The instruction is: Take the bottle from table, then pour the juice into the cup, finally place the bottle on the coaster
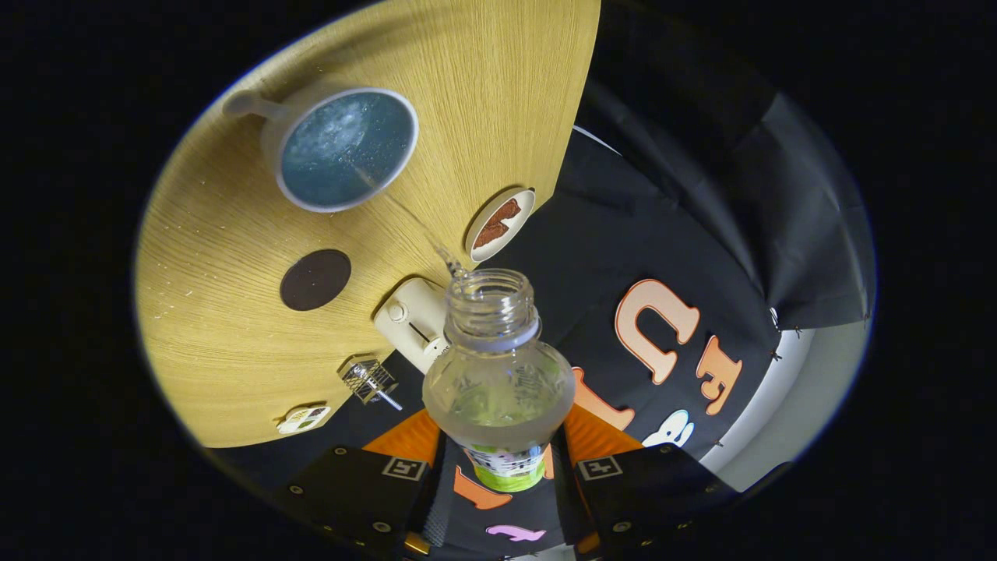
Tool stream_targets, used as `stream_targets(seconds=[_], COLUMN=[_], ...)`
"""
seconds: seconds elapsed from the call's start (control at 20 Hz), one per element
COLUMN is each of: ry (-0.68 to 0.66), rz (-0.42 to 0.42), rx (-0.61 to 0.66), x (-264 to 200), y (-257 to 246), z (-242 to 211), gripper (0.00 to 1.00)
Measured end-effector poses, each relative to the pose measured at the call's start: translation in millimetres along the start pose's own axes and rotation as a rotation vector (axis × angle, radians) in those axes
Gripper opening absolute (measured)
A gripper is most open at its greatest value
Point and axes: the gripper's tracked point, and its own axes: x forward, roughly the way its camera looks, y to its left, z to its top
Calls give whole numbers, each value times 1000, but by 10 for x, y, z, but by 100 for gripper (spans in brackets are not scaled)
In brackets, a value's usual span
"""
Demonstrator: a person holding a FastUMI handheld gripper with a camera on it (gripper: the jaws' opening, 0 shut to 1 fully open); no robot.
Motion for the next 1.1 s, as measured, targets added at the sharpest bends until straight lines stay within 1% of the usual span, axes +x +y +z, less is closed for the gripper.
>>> stream_targets(seconds=[0.25,0.6,0.8,1.05,1.1], ry=[5,9,32,74,54], rz=[0,11,19,45,66], rx=[10,67,156,335,391], x=[-20,-51,-50,-116,-134], y=[22,121,140,211,250], z=[-18,-8,-87,-240,-215], gripper=[56,56,56,56,56])
